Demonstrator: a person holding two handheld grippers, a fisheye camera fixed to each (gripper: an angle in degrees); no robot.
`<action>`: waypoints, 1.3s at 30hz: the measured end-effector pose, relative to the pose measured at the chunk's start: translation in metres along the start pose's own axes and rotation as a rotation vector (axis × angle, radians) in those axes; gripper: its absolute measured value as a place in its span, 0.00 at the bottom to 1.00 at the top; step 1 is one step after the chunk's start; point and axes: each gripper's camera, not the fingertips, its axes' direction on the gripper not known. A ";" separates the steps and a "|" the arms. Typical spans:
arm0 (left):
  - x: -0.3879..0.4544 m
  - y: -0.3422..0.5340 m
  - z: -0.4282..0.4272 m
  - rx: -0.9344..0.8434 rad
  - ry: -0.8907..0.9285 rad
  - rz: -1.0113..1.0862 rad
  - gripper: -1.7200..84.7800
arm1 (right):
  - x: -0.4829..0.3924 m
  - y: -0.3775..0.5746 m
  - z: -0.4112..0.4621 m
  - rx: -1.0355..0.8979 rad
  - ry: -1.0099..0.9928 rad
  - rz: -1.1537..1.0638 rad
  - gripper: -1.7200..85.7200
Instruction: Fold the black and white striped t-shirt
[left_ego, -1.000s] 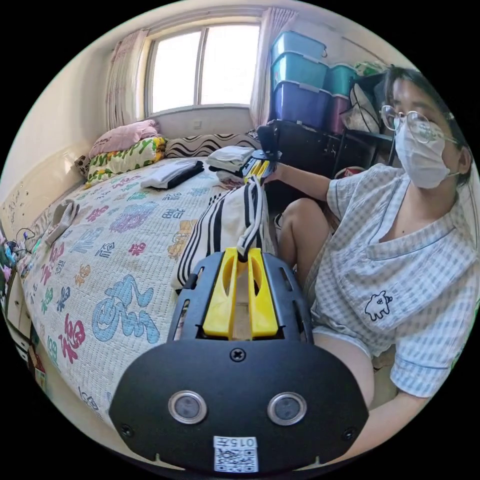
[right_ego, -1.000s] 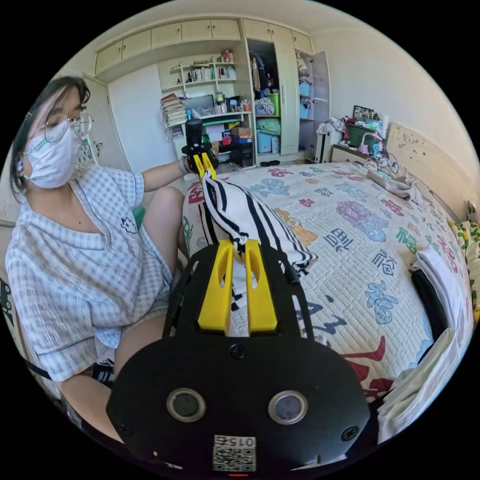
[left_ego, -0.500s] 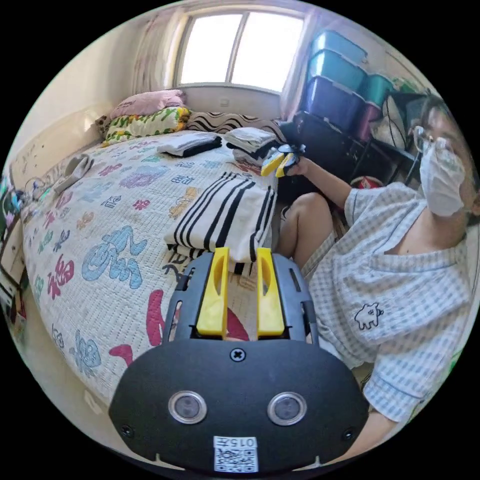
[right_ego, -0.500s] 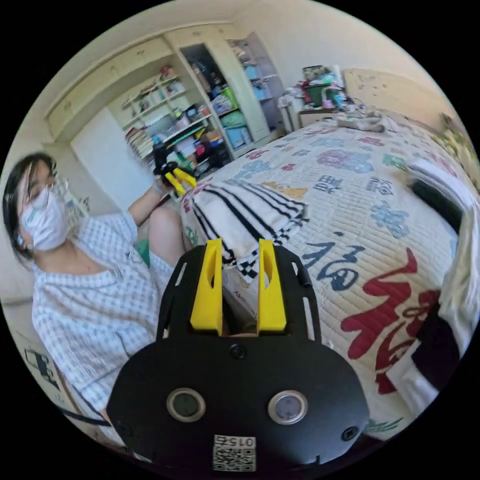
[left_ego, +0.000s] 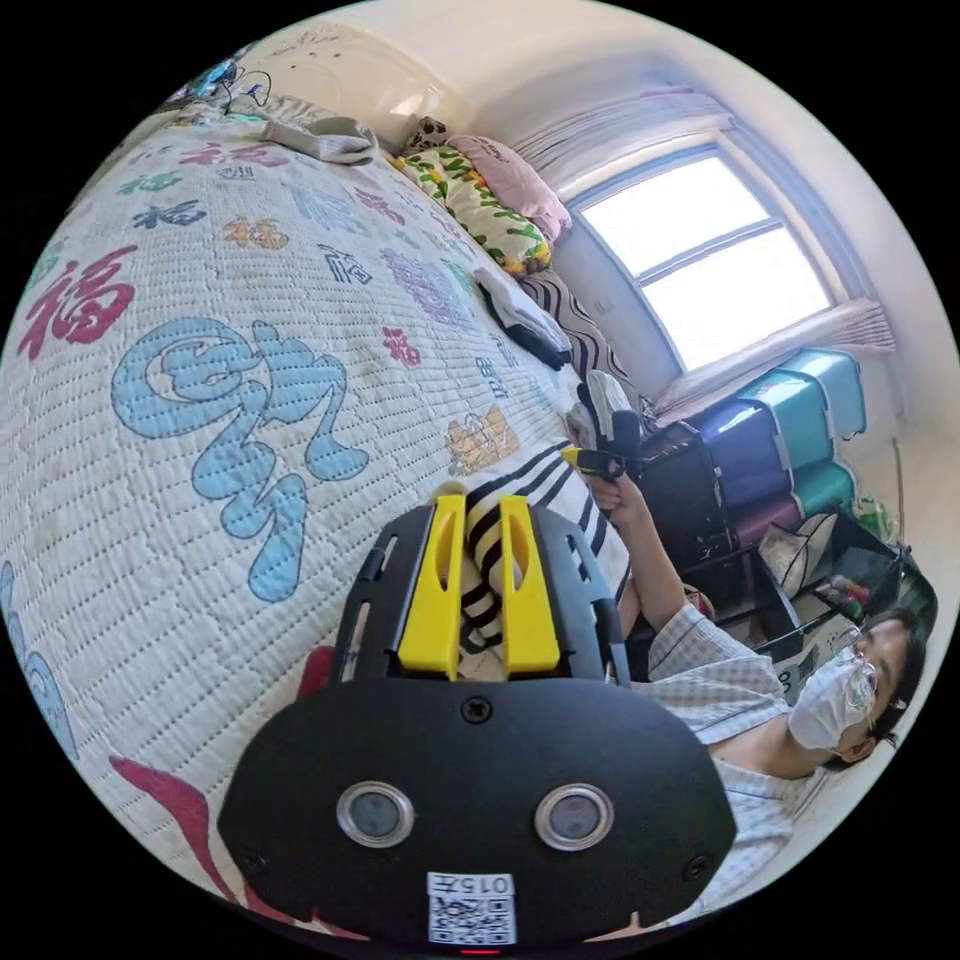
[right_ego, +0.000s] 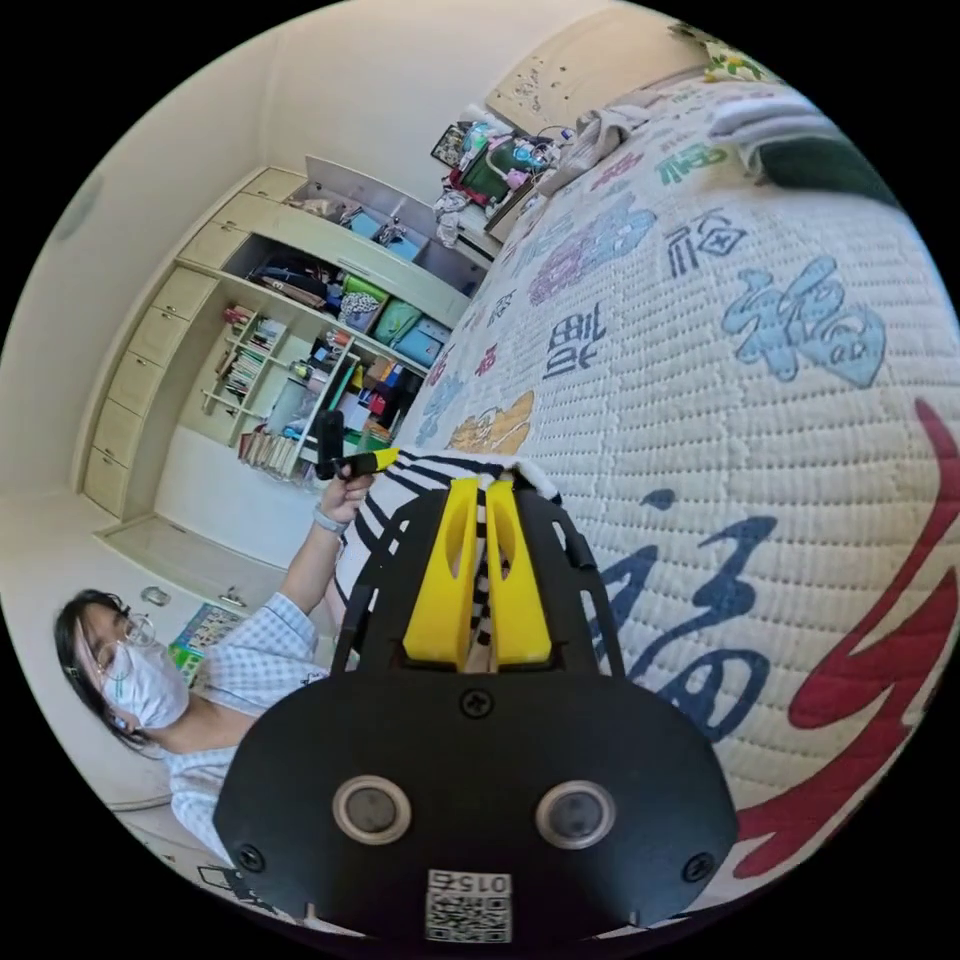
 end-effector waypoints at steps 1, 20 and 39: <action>0.003 0.001 -0.004 0.035 -0.004 0.022 0.04 | -0.001 0.000 0.002 0.010 0.017 -0.005 0.02; 0.184 0.124 0.026 -0.105 -0.317 0.689 0.15 | -0.180 0.140 0.078 -0.271 0.354 -0.723 0.17; 0.220 0.214 0.135 -0.350 -0.814 1.115 0.04 | -0.229 0.249 0.187 -0.595 0.997 -1.208 0.04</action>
